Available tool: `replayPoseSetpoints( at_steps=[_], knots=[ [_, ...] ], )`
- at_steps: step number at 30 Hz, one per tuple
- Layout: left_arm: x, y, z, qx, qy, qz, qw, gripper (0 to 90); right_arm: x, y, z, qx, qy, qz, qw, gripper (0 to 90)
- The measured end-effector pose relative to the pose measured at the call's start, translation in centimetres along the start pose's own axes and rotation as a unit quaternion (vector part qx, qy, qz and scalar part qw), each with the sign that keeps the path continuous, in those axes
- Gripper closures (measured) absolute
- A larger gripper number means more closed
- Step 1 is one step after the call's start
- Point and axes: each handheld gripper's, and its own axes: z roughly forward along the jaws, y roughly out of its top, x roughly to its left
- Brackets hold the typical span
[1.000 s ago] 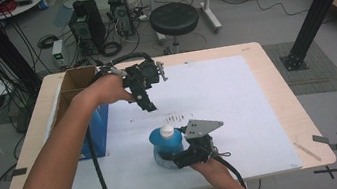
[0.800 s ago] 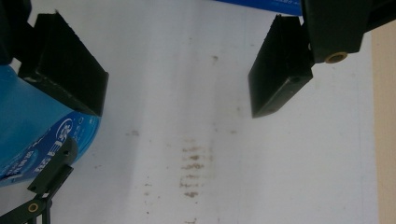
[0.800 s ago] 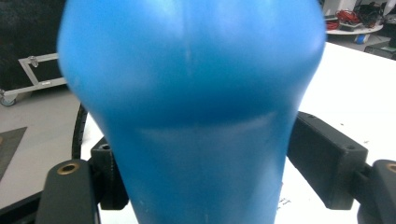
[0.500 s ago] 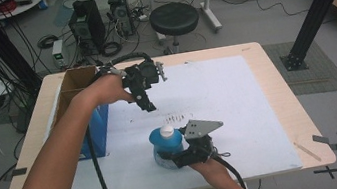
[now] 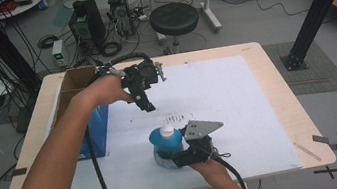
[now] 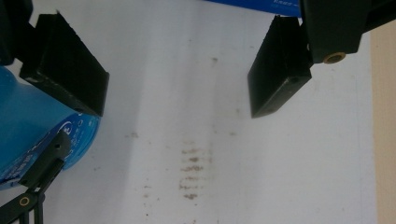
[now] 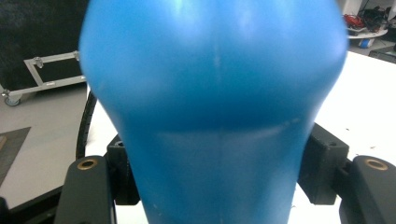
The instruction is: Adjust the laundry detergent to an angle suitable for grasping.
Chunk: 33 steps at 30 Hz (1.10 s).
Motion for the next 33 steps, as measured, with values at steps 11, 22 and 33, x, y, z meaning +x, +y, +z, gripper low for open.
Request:
replayPoseSetpoints(
  at_steps=[11,22,33],
  knots=[
    [0.0,0.0,0.1,0.001,0.000,-0.001,1.0000,21.3,0.3,0.1,0.0,-0.002,0.008,-0.018,0.9998,41.8],
    [0.3,-0.5,0.0,-0.004,0.001,-0.009,1.0000,21.3,-1.9,2.5,-1.3,0.028,0.061,-0.054,0.9963,43.2],
    [0.4,-0.7,0.0,-0.005,0.003,-0.016,0.9999,21.3,-5.7,5.0,-3.5,0.043,0.129,-0.094,0.9862,43.2]
  ],
)
